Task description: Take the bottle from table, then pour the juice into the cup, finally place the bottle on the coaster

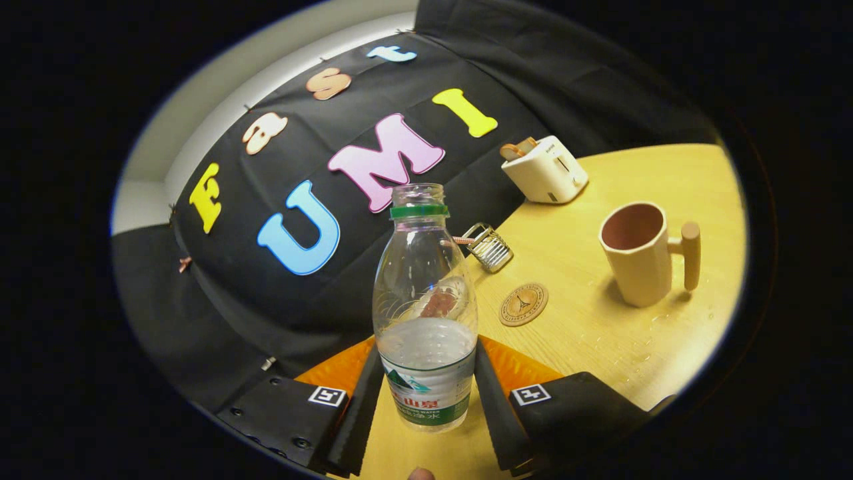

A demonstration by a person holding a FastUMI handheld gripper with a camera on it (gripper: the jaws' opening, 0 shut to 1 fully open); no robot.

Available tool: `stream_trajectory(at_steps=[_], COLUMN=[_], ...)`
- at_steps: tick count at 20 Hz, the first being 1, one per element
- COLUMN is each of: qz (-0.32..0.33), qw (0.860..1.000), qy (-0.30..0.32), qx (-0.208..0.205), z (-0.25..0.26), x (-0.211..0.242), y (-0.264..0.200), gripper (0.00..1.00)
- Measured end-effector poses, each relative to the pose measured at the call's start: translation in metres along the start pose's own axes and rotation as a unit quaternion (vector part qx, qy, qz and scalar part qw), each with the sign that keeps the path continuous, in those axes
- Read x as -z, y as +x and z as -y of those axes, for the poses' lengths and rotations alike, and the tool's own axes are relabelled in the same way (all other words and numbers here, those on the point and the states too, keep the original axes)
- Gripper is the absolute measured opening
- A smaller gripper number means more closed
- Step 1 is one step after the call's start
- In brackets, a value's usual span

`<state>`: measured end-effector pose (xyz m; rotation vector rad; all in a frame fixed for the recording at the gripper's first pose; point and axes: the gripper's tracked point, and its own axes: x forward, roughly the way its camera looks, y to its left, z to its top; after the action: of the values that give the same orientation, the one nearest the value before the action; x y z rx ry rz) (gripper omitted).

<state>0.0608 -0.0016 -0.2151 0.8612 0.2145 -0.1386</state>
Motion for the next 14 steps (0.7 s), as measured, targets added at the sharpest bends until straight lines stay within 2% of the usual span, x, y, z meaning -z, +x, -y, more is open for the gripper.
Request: stream_trajectory(at_steps=[5, 9, 14], qz=[0.0, 0.013, 0.017], qw=[0.995, 0.983, 0.969], qy=[0.1, 0.182, 0.245], qx=[-0.007, -0.012, -0.006], z=[0.015, 0.026, 0.041], x=[-0.02, -0.042, -0.05], y=[0.007, 0.016, 0.023], gripper=[0.74, 0.74, 0.74])
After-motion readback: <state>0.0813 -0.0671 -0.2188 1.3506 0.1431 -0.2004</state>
